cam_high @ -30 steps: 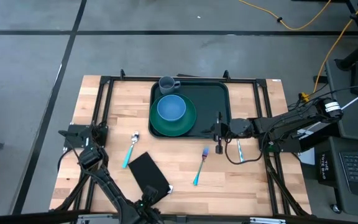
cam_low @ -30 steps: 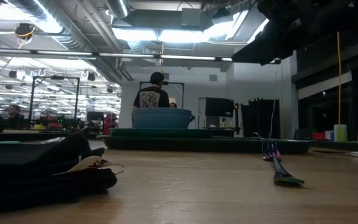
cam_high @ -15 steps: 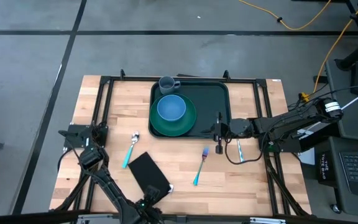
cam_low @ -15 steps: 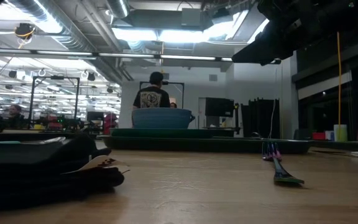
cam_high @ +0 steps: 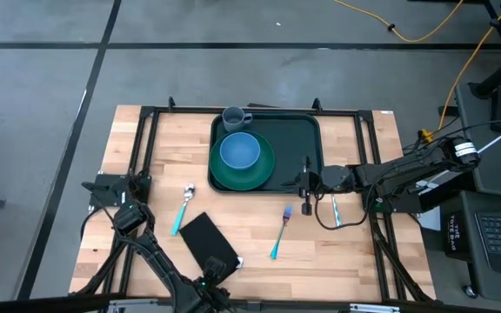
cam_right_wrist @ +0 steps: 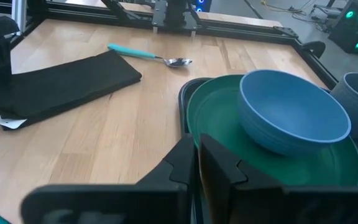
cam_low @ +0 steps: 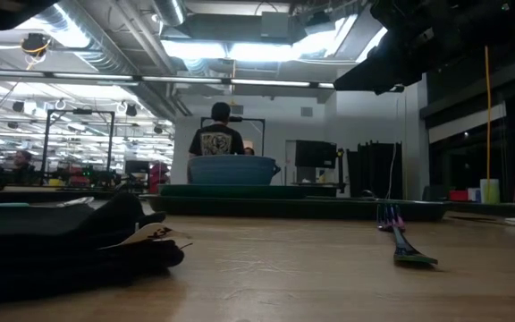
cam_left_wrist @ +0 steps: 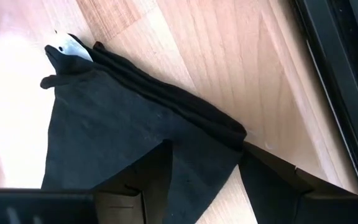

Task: Set up tray
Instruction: Put the black napkin to the right of the green plate on the dark green tray

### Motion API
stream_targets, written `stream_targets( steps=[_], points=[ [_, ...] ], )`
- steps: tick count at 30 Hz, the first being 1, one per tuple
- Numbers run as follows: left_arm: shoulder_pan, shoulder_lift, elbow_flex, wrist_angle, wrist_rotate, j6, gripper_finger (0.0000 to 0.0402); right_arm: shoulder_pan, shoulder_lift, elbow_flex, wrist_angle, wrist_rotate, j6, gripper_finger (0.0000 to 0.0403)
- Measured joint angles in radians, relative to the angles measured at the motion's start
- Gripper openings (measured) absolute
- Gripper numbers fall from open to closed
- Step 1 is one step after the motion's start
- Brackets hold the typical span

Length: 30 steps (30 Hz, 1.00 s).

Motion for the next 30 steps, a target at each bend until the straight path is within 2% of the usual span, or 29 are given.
stream_targets(
  steps=[6,15,22,30],
  points=[
    [0.001,0.0,-0.002,0.003,0.013,-0.051,0.0162,0.0,0.0,0.0,-0.001,0.0,0.0,0.003],
    [0.002,0.001,-0.003,0.014,0.022,-0.208,0.0089,0.001,0.0,0.0,-0.001,-0.009,0.0,0.003],
    [0.001,0.006,-0.003,0.03,-0.038,-0.272,0.0013,0.001,0.0,0.0,-0.014,-0.025,0.013,0.003],
    [-0.012,0.008,-0.007,0.017,-0.163,-0.345,0.0003,0.002,0.0,0.0,-0.018,-0.057,0.029,0.003]
  ],
)
